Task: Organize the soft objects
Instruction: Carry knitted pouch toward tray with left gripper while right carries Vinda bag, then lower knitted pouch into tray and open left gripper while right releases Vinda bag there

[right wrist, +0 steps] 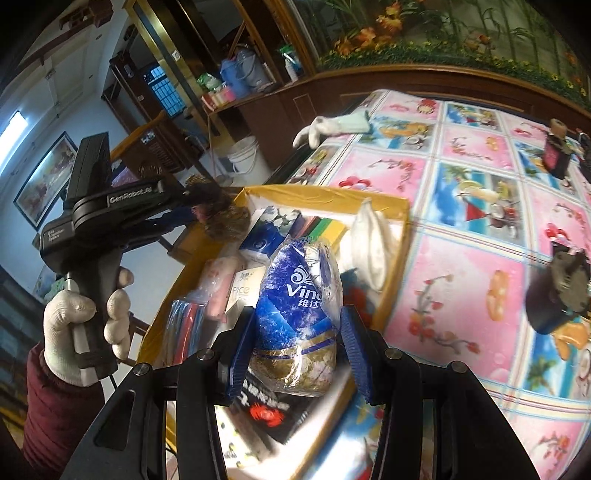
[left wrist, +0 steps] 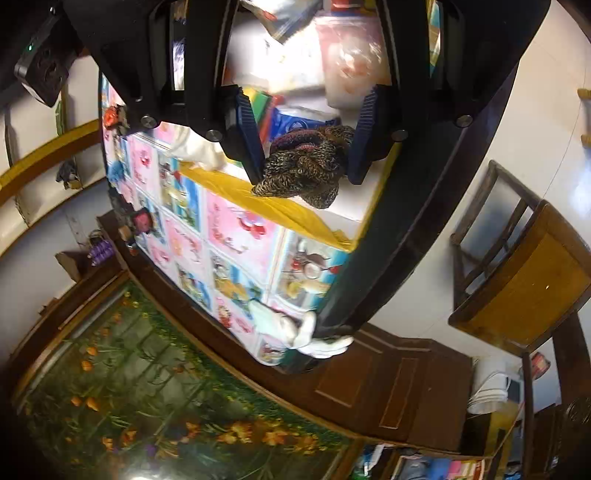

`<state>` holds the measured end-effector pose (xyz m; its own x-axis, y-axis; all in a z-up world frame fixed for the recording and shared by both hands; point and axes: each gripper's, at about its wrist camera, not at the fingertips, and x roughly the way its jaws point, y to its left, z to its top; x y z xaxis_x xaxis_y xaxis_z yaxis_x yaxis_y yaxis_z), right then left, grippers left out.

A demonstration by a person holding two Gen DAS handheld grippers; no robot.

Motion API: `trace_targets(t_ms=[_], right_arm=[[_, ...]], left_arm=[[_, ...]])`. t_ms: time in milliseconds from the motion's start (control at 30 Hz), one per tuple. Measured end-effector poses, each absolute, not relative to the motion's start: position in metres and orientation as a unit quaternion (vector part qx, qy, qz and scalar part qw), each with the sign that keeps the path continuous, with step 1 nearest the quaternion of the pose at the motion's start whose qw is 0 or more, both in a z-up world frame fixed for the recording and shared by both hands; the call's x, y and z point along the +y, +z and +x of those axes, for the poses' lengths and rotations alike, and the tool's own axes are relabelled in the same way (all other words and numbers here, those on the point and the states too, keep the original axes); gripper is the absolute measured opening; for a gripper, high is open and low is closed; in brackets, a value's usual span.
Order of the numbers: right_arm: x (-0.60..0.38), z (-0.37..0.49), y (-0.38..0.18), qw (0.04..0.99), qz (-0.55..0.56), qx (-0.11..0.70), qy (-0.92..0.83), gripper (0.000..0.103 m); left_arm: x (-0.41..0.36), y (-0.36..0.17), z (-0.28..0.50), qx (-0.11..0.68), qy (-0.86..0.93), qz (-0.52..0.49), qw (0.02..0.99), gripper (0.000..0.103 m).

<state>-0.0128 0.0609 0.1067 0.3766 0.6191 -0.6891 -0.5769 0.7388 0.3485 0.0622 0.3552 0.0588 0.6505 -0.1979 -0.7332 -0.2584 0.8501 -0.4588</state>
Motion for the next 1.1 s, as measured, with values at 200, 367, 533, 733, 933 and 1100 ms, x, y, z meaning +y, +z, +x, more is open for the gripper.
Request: trace_targets(t_ms=[200,367,533,733,933,1100], right_arm=[[0.101,0.003,0.088,0.829,-0.001,0.432,0.354,0.055],[0.109,-0.009,0.091,0.842,-0.021,0.407,0.353,0.077],[0.096,-0.032,0.099,0.861,-0.042,0.373,0.344,0.08],[0.062,-0.058,0.106,0.879,-0.037,0.34,0.332,0.084],[0.024,-0.08,0.105,0.89,-0.024,0.329,0.315,0.084],[-0.014,-0.101,0.106,0.897,-0.004,0.325,0.3,0.087]], left_arm=[[0.365,0.054,0.064,0.418,-0.001,-0.298,0.858,0.064],[0.359,0.067,0.052,0.408,-0.003,-0.293,0.864,0.064],[0.339,0.086,0.03,0.389,-0.001,-0.267,0.882,0.064],[0.294,0.118,-0.008,0.347,0.009,-0.203,0.916,0.064],[0.241,0.147,-0.044,0.287,0.006,-0.145,0.947,0.075],[0.205,0.161,-0.064,0.262,-0.009,-0.111,0.959,0.075]])
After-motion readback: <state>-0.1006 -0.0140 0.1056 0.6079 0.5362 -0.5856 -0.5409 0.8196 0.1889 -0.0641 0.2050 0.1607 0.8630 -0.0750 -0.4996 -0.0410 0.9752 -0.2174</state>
